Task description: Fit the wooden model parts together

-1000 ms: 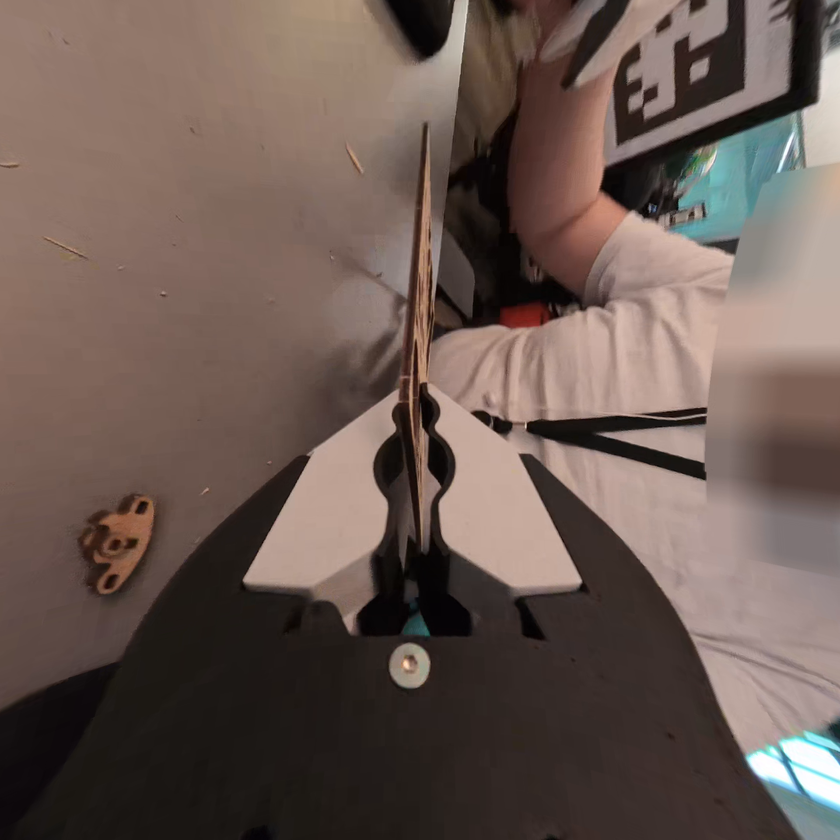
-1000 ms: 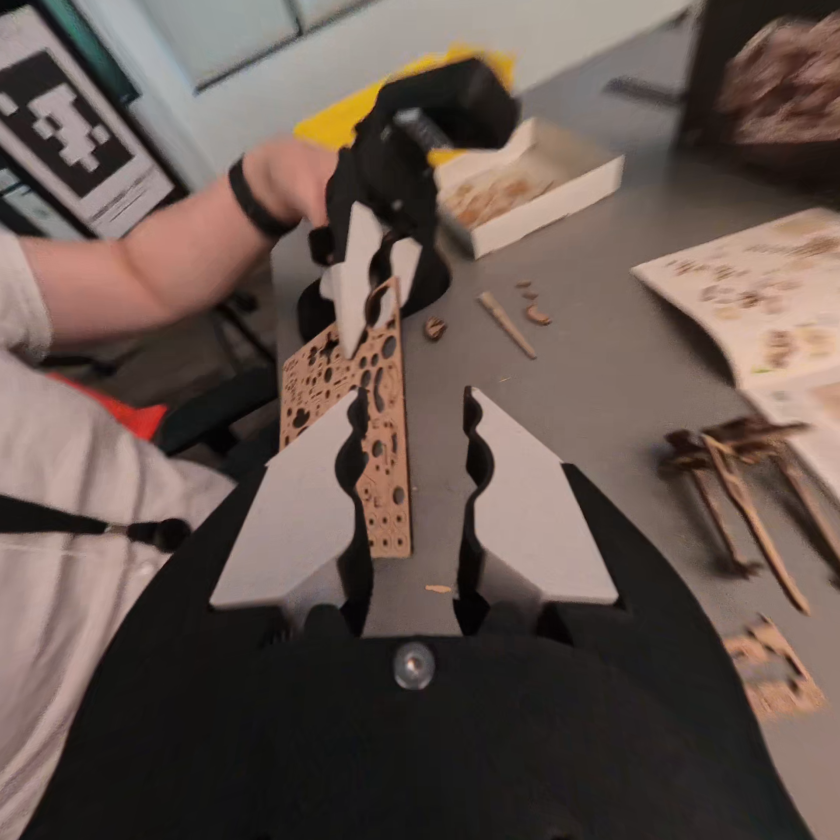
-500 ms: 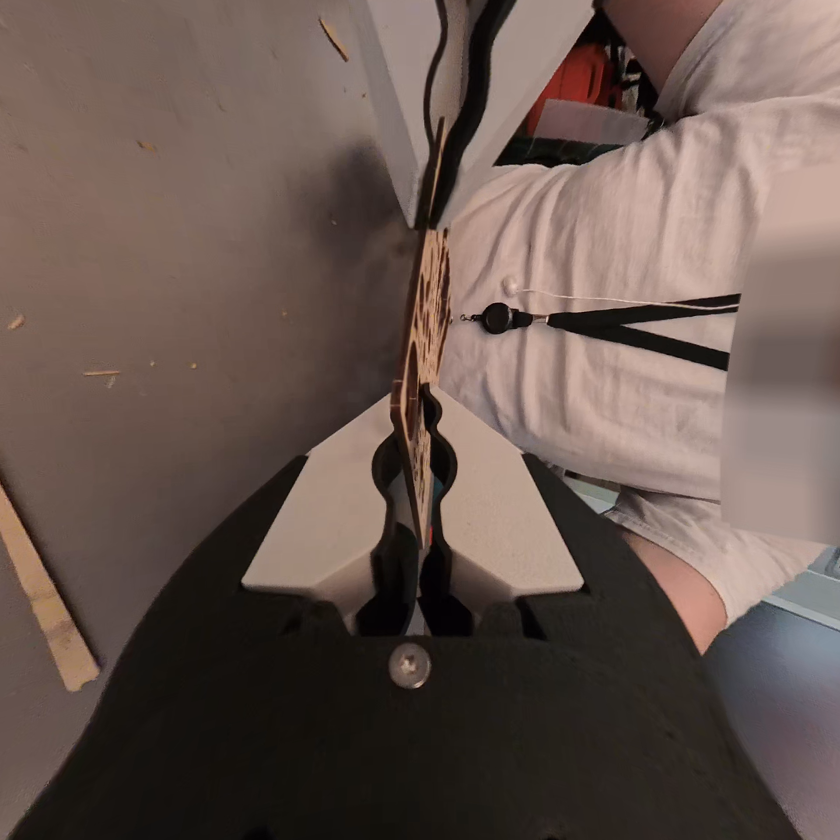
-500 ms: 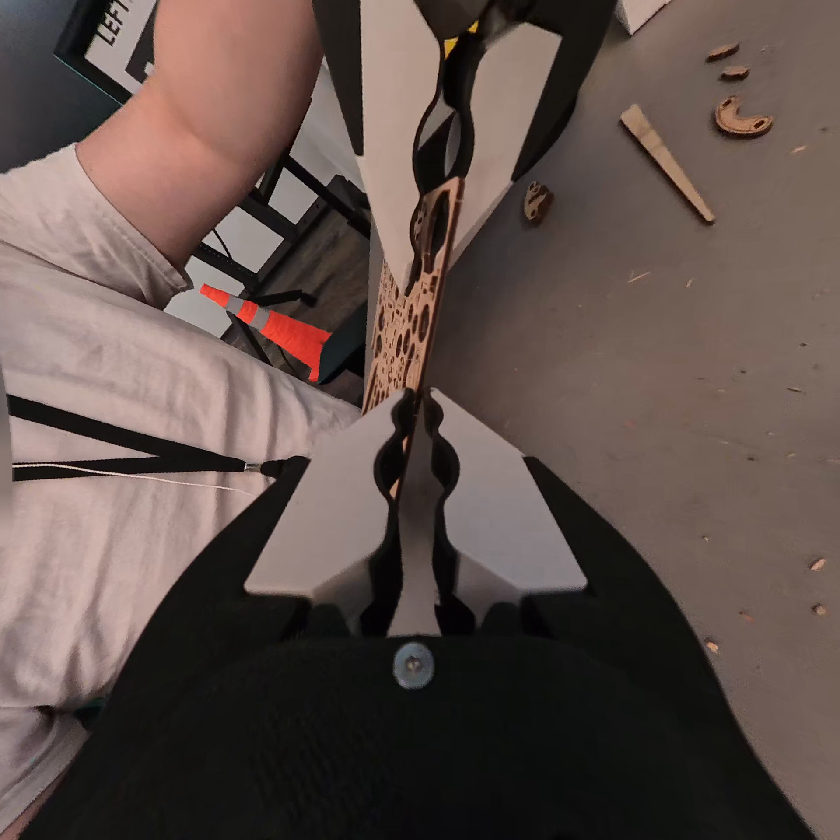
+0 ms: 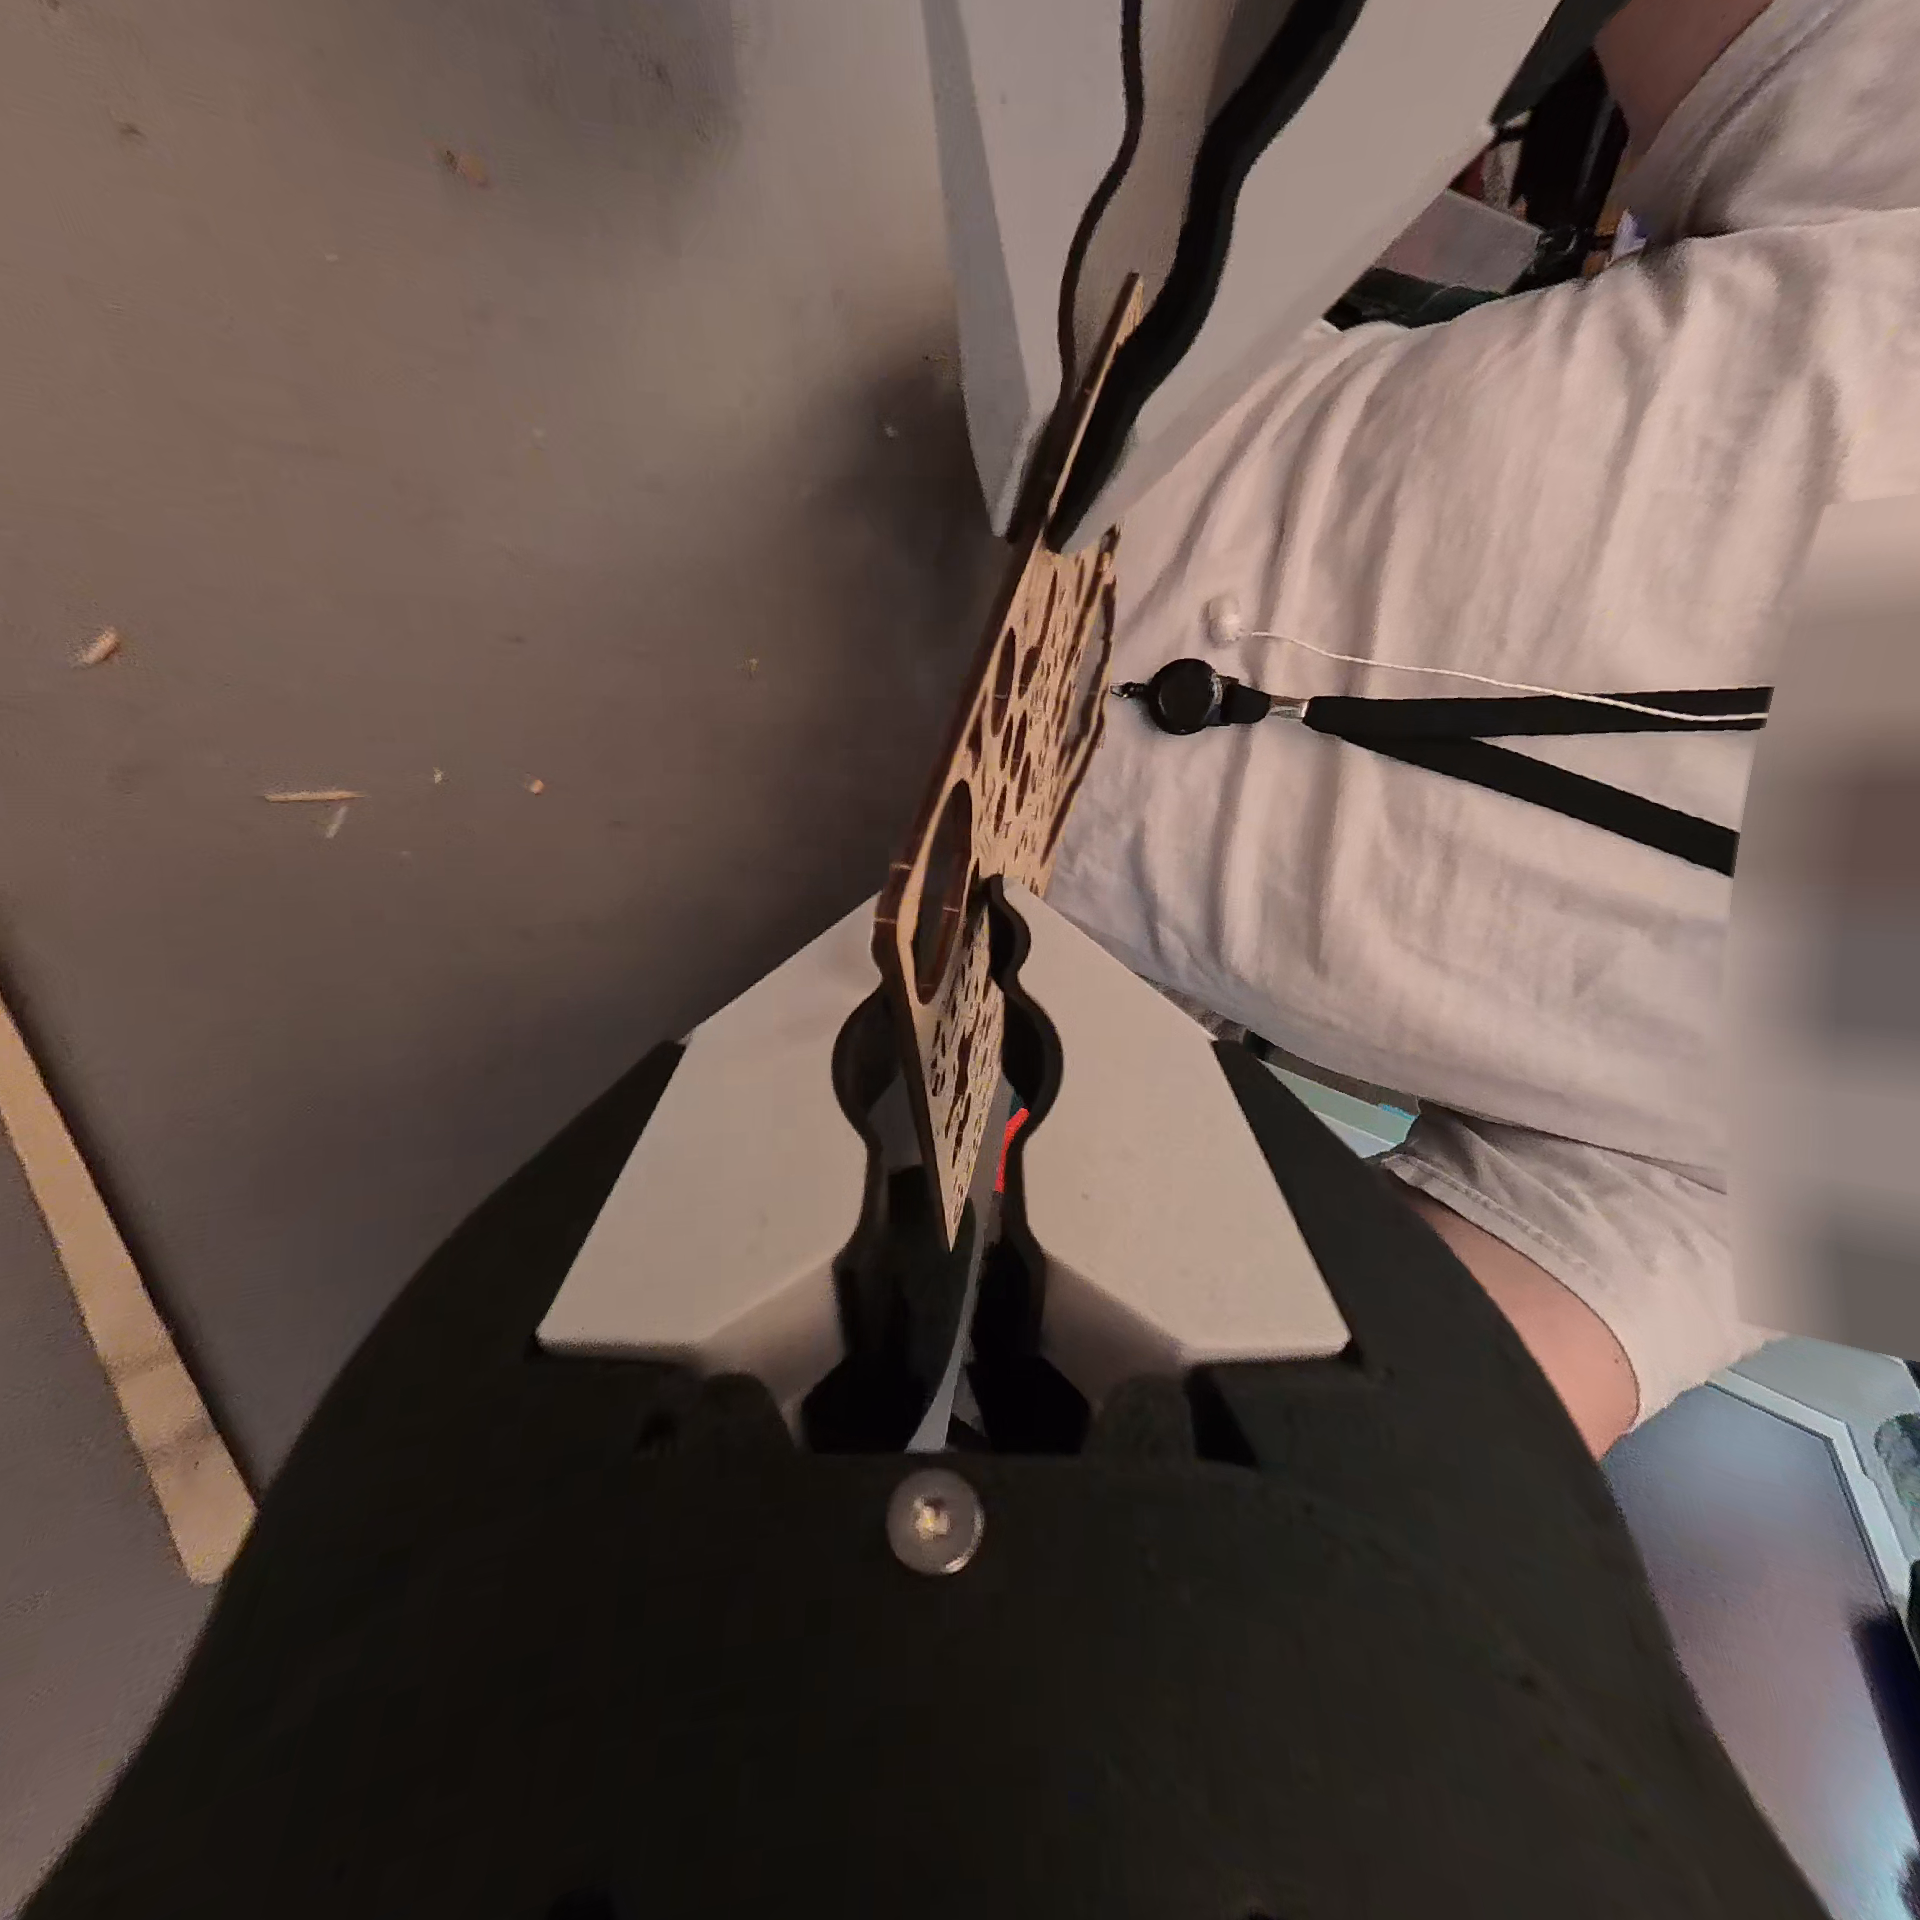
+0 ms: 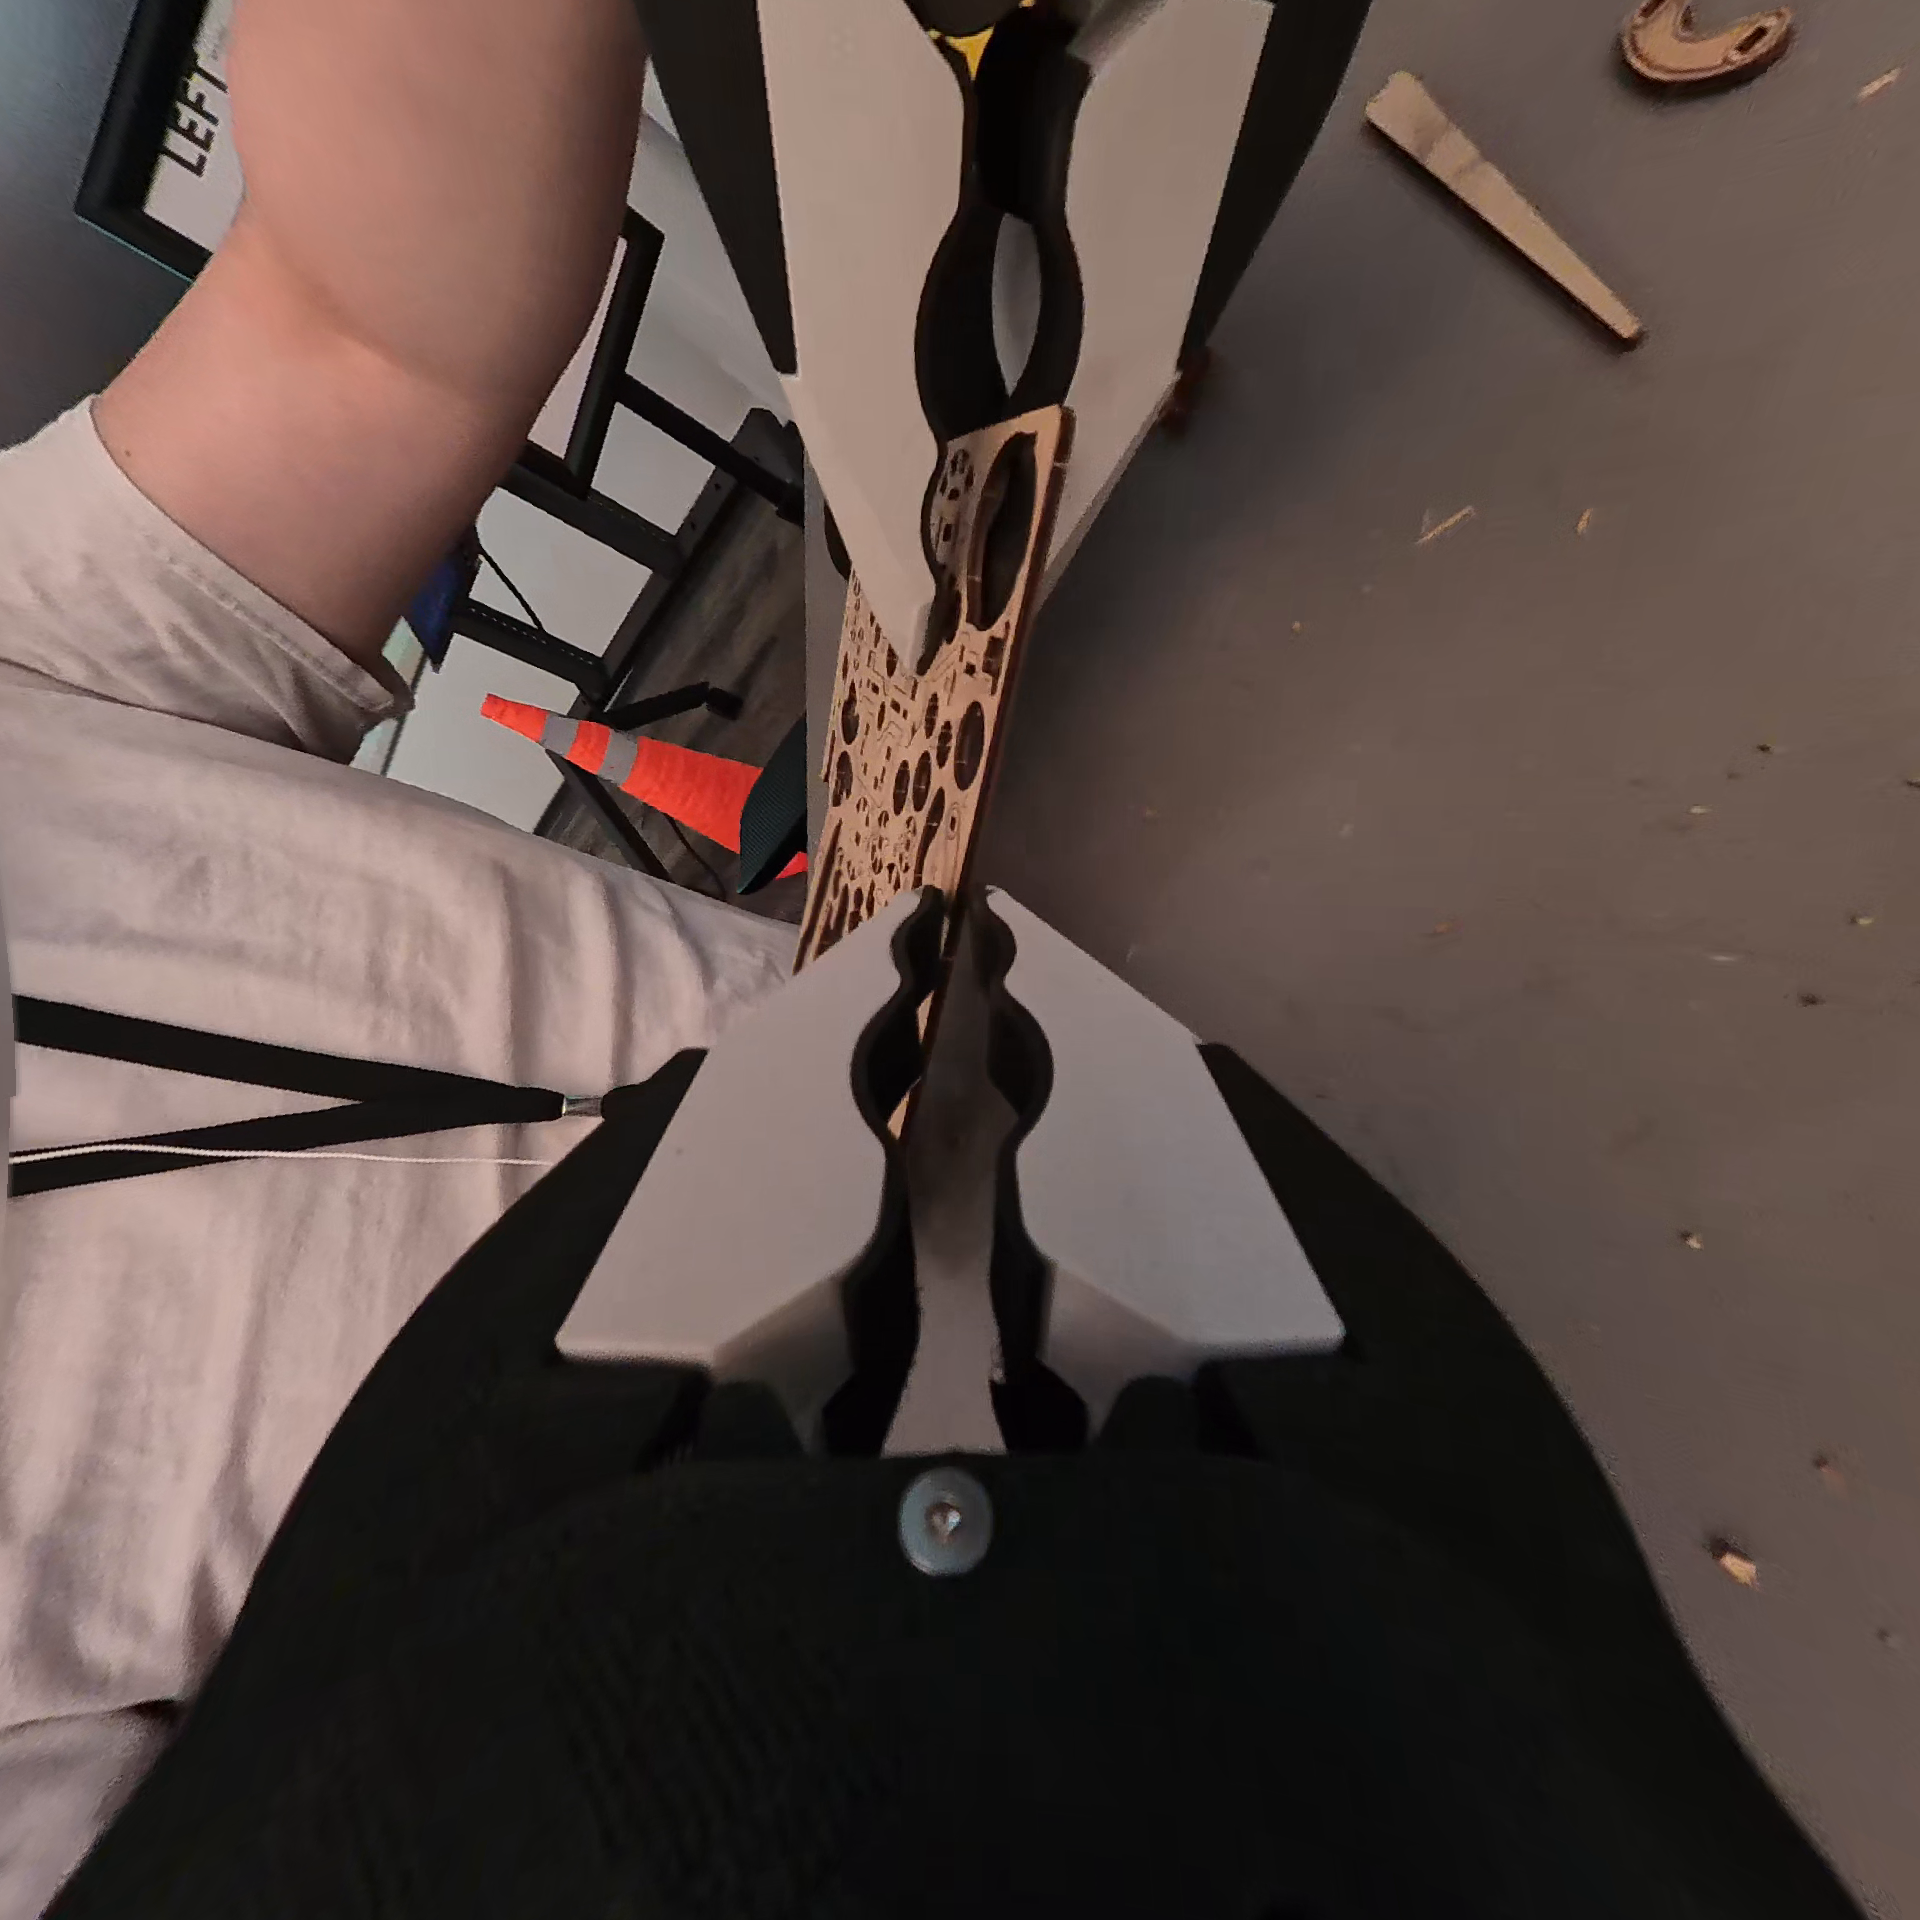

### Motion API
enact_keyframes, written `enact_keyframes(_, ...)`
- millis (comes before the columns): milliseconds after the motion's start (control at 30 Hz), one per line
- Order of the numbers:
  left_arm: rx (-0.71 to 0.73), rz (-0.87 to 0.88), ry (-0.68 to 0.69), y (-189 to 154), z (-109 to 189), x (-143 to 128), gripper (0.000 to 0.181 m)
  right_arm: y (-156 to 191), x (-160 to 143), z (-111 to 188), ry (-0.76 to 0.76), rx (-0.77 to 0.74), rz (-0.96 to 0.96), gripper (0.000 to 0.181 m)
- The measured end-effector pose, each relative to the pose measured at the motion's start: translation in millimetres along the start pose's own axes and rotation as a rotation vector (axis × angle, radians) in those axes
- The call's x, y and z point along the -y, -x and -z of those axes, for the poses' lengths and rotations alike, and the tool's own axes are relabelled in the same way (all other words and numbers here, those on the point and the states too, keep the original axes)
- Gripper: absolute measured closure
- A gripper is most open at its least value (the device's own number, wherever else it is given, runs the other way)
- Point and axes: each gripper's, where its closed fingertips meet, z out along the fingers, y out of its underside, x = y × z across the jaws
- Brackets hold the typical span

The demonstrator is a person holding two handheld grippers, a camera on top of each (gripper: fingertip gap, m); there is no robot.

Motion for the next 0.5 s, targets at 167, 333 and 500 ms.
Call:
enact_keyframes(167, -0.004, 0.008, -0.002, 4, -3, 1, 0.169, 0, -3, -3, -0.011, 0.009, -0.028, 0.175)
enact_keyframes(333, 0.008, -0.006, -0.004, 5, -3, 2, 0.168, -2, -4, -4, -0.024, 0.007, -0.047, 0.178)
enact_keyframes(500, -0.055, 0.014, -0.158, 2, 4, 22, 0.151, -2, -1, -7, -0.070, 0.003, -0.053, 0.178)
